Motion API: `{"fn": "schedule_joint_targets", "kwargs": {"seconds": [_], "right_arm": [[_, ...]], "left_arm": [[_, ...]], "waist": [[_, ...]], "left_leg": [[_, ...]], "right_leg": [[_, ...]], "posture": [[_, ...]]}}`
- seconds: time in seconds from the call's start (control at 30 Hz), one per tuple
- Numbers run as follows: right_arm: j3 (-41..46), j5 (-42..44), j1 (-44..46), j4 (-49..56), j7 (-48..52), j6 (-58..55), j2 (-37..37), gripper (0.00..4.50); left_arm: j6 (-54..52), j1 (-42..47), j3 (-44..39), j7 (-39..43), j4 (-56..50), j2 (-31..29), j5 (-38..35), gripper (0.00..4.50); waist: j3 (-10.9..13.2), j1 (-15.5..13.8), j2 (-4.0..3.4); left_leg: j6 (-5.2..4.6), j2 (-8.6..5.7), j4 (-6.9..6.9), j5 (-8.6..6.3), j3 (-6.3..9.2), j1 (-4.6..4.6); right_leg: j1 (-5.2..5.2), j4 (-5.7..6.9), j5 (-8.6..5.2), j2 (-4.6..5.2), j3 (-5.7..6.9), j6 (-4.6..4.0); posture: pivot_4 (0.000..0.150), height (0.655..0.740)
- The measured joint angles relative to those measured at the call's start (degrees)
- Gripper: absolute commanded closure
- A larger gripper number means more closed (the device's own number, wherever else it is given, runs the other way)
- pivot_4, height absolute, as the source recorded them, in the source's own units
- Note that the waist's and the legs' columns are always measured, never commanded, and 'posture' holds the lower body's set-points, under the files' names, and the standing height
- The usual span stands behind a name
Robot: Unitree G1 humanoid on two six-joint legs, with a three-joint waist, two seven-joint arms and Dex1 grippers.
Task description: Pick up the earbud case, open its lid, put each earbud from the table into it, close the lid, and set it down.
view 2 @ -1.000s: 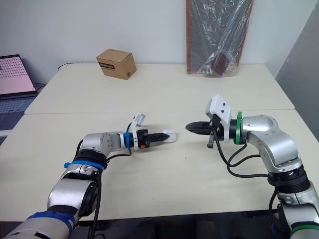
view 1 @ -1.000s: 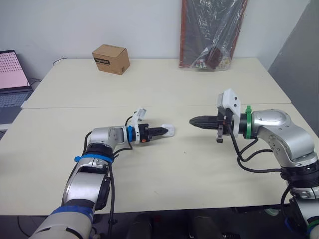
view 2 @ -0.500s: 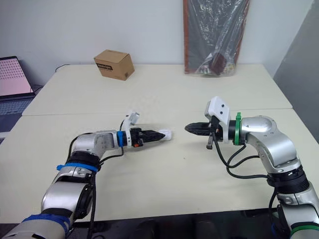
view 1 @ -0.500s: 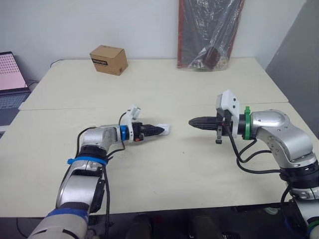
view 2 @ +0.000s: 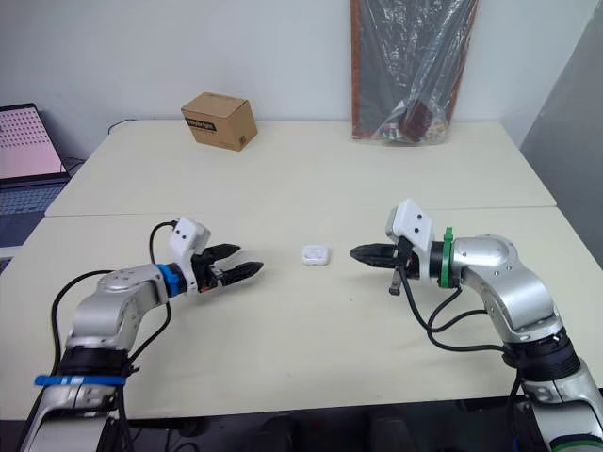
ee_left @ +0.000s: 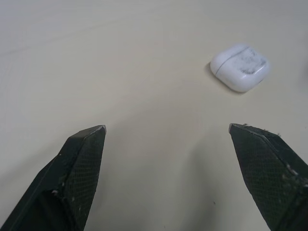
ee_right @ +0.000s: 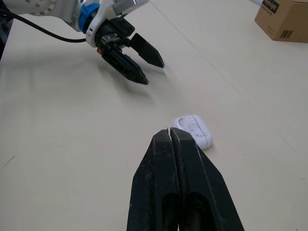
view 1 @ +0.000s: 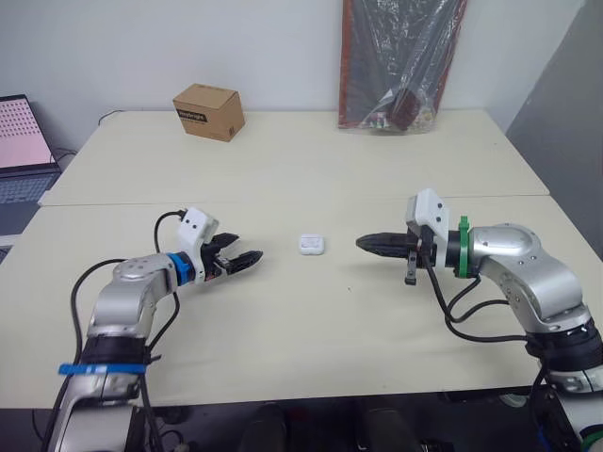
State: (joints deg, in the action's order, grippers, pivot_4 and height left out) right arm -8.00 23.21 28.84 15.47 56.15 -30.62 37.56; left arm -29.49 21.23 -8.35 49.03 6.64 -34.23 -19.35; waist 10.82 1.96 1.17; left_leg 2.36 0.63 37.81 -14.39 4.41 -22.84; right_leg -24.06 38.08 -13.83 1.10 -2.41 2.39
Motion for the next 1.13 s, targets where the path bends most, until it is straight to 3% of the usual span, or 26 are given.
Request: {"fn": "schedule_joint_targets", "kwargs": {"seconds": [0.4, 0.67, 0.93, 1.13], "right_arm": [[0.0, -4.2, -4.3, 0.0, -1.4, 5.1, -0.1, 4.5], [5.0, -4.3, -15.6, 9.0, -8.0, 8.5, -1.4, 4.5], [7.3, -6.3, -27.7, 10.3, -9.5, 11.4, 0.4, 4.5], [7.3, -6.3, -28.7, 10.3, -10.0, 12.5, 0.4, 4.5]], "left_arm": [[-0.8, -14.7, -5.5, -8.6, -16.1, 0.7, -2.4, 0.2], [-1.0, -25.4, -11.1, -10.3, -24.8, 0.7, -4.8, 0.2], [1.7, -36.0, -13.5, -12.3, -27.6, 4.5, -5.9, 0.2], [4.1, -38.5, -13.6, -12.5, -27.5, 6.0, -6.1, 0.2]], "waist": [[0.0, -0.2, 0.0], [0.0, -0.3, 0.04], [0.0, -0.3, 0.05], [0.0, -0.3, 0.05]], "left_leg": [[0.0, 0.01, -0.01, 0.0, -0.04, 0.03], [0.02, 0.05, -0.04, -0.01, -0.03, 0.12], [0.02, 0.06, -0.03, -0.01, -0.09, 0.14], [0.02, 0.07, -0.02, -0.02, -0.12, 0.4]], "right_leg": [[0.02, -0.02, 0.0, -0.02, 0.0, 0.0], [0.12, -0.09, -0.1, -0.04, 0.0, 0.17], [0.11, -0.09, -0.12, -0.03, -0.02, 0.16], [0.38, -0.12, -0.34, -0.06, -0.03, -0.15]], "posture": [[0.15, 0.74], [0.15, 0.74], [0.15, 0.74], [0.15, 0.74]]}}
